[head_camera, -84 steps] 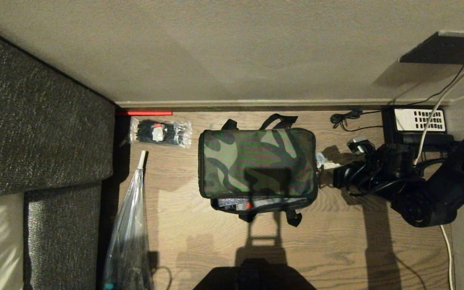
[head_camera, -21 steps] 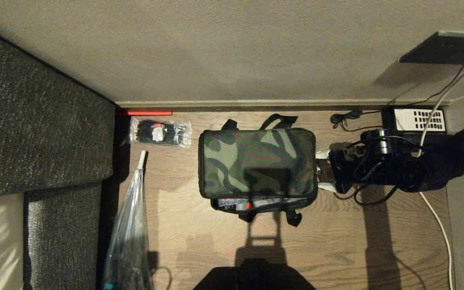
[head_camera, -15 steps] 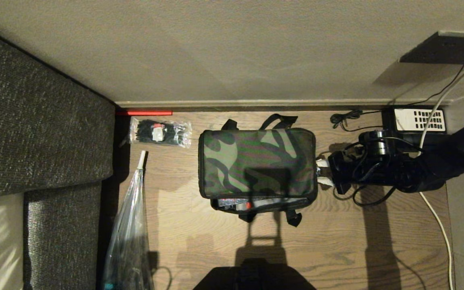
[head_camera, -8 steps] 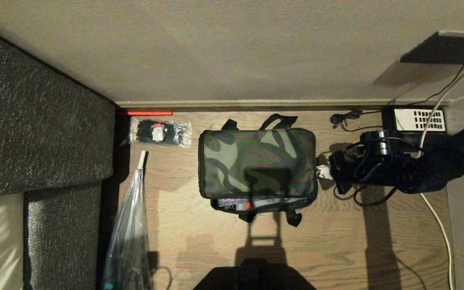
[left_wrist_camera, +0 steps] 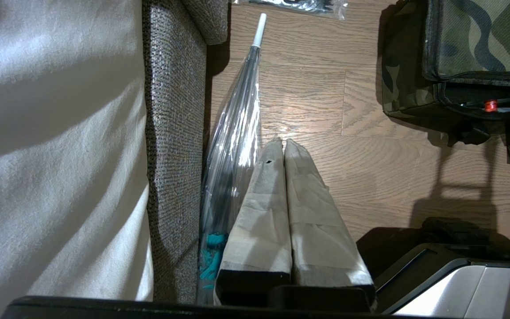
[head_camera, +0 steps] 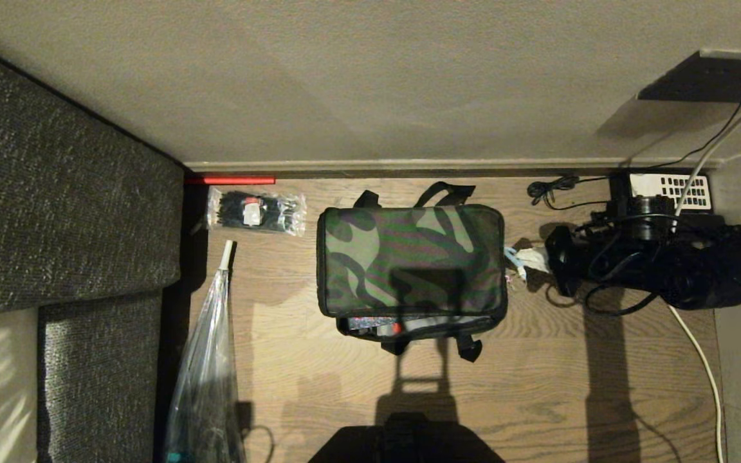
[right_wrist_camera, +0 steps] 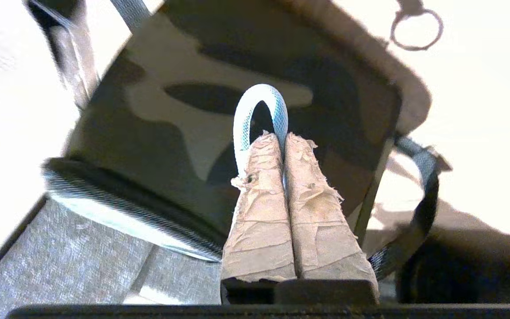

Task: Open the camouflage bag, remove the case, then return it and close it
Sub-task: Open the top of the storage box

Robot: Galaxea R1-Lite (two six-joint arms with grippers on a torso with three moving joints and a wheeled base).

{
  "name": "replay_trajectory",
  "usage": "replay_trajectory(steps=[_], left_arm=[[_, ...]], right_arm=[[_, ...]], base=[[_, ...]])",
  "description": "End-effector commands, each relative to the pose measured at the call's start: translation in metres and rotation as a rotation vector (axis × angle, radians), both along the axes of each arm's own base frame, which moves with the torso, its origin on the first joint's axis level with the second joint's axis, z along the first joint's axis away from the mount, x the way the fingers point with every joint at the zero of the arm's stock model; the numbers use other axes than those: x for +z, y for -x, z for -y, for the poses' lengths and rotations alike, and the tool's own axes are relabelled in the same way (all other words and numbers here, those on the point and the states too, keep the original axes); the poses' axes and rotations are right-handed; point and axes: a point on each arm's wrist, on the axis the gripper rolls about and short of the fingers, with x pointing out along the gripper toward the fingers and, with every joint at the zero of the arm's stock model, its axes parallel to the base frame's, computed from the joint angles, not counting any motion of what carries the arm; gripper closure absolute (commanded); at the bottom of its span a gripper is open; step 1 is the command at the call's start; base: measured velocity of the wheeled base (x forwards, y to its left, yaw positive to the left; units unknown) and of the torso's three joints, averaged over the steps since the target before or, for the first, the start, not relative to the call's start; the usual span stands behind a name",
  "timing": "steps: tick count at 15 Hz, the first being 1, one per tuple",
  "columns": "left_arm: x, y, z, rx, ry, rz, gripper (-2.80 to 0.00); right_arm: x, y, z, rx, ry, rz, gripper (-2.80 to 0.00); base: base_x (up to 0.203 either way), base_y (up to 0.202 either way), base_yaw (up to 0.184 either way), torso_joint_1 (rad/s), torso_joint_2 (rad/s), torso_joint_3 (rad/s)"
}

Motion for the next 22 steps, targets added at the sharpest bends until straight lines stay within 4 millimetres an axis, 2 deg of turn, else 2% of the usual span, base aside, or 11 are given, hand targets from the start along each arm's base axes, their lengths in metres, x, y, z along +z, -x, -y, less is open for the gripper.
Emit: replay_trajectory(steps=[1,11,17,22], left_arm=[[0.000,0.000,0.000,0.001,0.000,0.001,0.00],[0.000,0.000,0.000,0.001,0.001,0.001,0.00],[0.000,0.000,0.000,0.001,0.000,0.001,0.00],[-0.001,0.000,0.000,0.001,0.000,0.000,0.00]], right_arm=[[0.015,0.007,0.005,-0.006,0.000,0.059,0.00],[0.052,0.010,0.005,0.011,-0.011,0.305,0.00],[0.056,0.016,0.004,0.051,-0.024,0.327,0.00],[0.065,0.013,0.003,0.055,-0.026,0.415,0.00]], base=[[0.000,0.000,0.000,0.000,0.00,0.000],[0.000,0.000,0.000,0.000,0.00,0.000],[0.000,0.000,0.000,0.000,0.00,0.000],[0.000,0.000,0.000,0.000,0.00,0.000]])
